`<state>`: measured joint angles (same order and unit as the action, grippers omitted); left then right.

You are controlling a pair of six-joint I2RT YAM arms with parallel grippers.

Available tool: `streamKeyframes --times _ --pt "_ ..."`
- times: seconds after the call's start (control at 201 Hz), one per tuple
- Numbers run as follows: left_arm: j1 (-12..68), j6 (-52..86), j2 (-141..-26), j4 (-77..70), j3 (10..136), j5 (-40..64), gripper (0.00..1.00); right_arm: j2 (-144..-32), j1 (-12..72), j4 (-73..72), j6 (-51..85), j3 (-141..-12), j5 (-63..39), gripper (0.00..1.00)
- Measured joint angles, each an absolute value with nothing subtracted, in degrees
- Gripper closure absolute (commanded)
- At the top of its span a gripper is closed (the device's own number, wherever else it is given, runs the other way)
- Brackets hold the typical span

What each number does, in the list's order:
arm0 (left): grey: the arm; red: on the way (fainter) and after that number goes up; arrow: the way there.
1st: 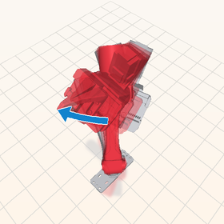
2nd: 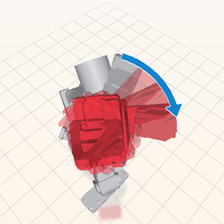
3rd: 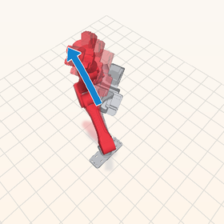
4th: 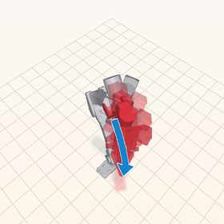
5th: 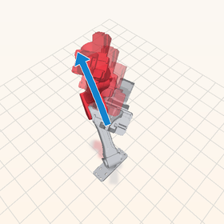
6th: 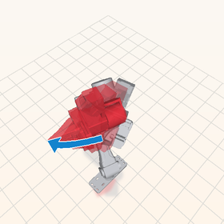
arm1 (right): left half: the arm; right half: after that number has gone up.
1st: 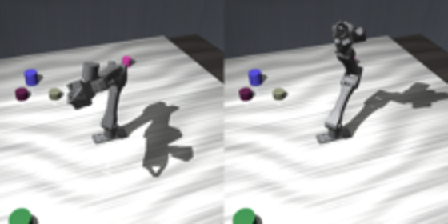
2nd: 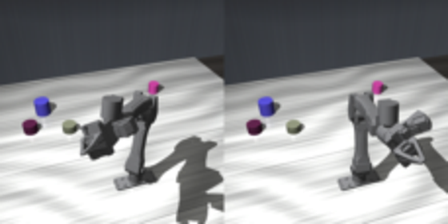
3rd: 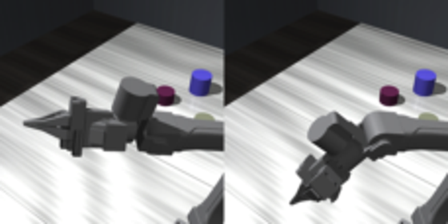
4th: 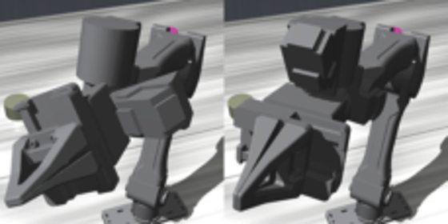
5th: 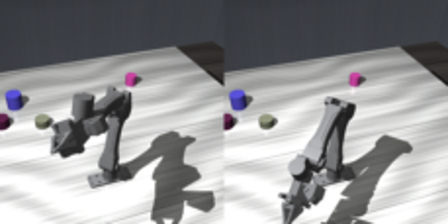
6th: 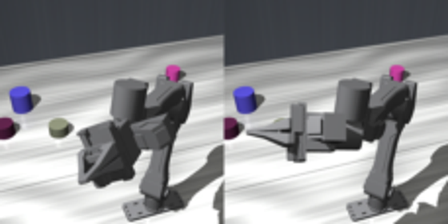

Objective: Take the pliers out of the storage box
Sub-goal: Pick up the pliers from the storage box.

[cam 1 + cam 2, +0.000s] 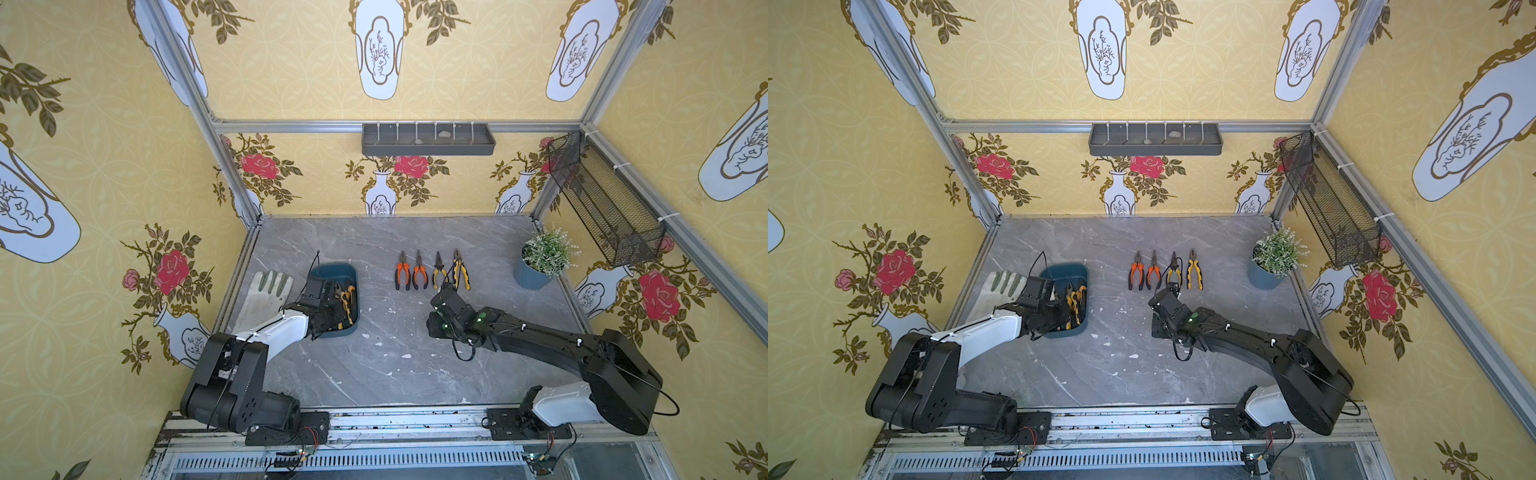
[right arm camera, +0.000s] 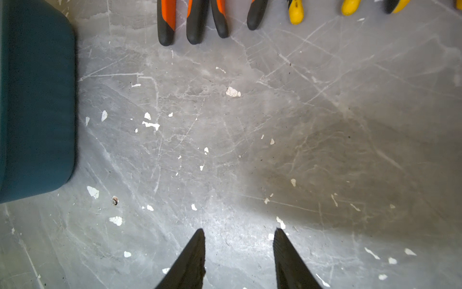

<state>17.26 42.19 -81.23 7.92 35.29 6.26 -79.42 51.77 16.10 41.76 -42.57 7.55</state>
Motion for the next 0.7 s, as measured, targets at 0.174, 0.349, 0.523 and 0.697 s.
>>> streamKeyframes --times 0.174,0.349,0.523,0.697 --pt "17.3 41.5 -76.9 11.3 35.7 5.9 1.00 -80.1 51.7 16.1 41.8 -42.9 7.1 0.54" --pt "17.3 38.9 -69.8 17.6 38.2 3.8 1.00 -80.8 51.7 15.7 41.8 -43.4 6.7 0.55" --pt "17.3 36.2 -63.8 22.4 39.6 1.5 1.00 -80.9 51.7 15.7 41.8 -43.5 6.5 0.54" --pt "20.0 34.3 -57.6 24.7 38.4 -2.3 1.00 -81.8 51.7 18.8 42.0 -47.3 7.4 0.55"
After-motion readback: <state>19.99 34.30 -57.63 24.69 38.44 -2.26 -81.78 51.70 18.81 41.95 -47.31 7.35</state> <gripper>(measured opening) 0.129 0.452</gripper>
